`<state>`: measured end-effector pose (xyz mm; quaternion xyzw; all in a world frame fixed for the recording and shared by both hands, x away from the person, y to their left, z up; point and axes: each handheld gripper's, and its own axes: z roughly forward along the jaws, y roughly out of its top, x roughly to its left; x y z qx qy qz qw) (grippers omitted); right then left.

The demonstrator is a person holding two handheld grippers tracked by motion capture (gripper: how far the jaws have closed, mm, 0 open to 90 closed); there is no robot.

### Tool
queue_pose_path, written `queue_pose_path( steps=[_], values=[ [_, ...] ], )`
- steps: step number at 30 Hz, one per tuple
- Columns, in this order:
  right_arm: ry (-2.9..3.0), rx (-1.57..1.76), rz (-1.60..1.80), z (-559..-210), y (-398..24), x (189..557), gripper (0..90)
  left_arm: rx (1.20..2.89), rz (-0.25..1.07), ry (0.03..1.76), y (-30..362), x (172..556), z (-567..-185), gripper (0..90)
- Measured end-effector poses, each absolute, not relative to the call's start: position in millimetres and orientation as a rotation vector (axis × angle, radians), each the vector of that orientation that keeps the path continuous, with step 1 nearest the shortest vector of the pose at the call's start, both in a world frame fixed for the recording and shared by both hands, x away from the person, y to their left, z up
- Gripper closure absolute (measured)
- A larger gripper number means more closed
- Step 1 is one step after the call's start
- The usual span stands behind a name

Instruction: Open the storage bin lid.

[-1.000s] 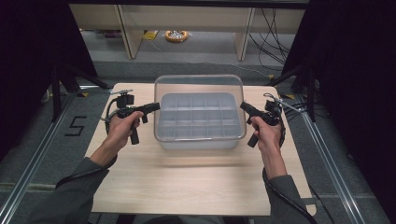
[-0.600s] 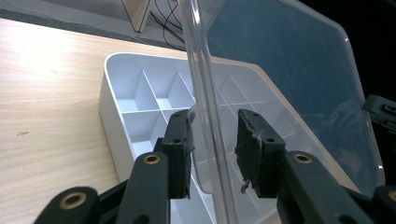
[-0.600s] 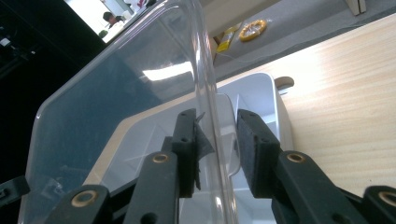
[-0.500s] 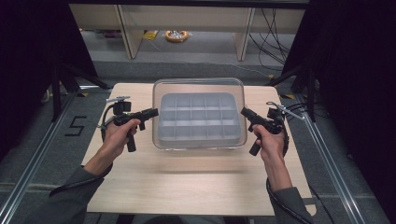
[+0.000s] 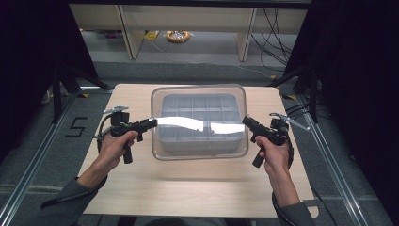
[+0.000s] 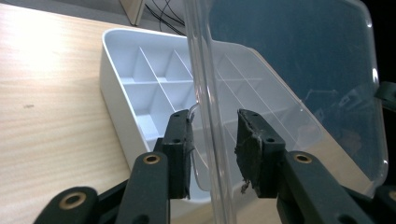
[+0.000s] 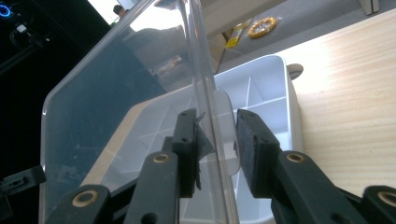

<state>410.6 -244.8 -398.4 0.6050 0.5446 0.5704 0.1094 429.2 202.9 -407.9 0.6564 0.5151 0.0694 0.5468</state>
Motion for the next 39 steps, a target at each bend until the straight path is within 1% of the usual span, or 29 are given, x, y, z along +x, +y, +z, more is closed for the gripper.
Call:
queue_pose_path(
  steps=[1, 6, 10, 11, 14, 16, 23, 30, 31, 39],
  values=[
    [1.616, 1.741, 1.655, -399.8, -247.6, 410.3, 70.6, 1.555, 0.158, 1.216, 202.7, 426.3, -408.8, 65.2],
    [1.604, 1.757, 1.673, -405.3, -250.0, 399.1, 70.6, 1.574, 0.144, 1.195, 202.7, 411.5, -413.3, 65.4],
    [1.622, 1.757, 1.678, -413.6, -252.9, 385.1, 70.7, 1.61, 0.168, 1.175, 202.0, 397.7, -418.8, 65.4],
    [1.605, 1.8, 1.683, -414.9, -252.3, 379.3, 70.6, 1.601, 0.165, 1.174, 201.6, 396.4, -420.2, 65.5],
    [1.615, 1.77, 1.684, -420.3, -254.1, 372.1, 70.8, 1.611, 0.146, 1.166, 202.6, 389.2, -425.1, 65.6],
    [1.622, 1.757, 1.691, -424.5, -254.0, 365.3, 70.7, 1.615, 0.158, 1.166, 202.4, 383.9, -429.1, 65.5],
    [1.624, 1.767, 1.671, -436.0, -252.6, 349.9, 70.6, 1.629, 0.113, 1.164, 205.2, 372.4, -443.7, 66.2],
    [1.635, 1.806, 1.679, -456.4, -253.2, 336.8, 70.6, 1.636, 0.091, 1.171, 207.5, 363.9, -454.9, 67.0],
    [1.619, 1.854, 1.673, -456.6, -251.8, 333.7, 70.6, 1.639, 0.091, 1.169, 207.6, 362.4, -455.8, 67.1],
    [1.633, 1.817, 1.673, -461.1, -253.6, 323.4, 70.6, 1.66, 0.08, 1.177, 207.1, 351.0, -462.3, 67.2]
  ],
)
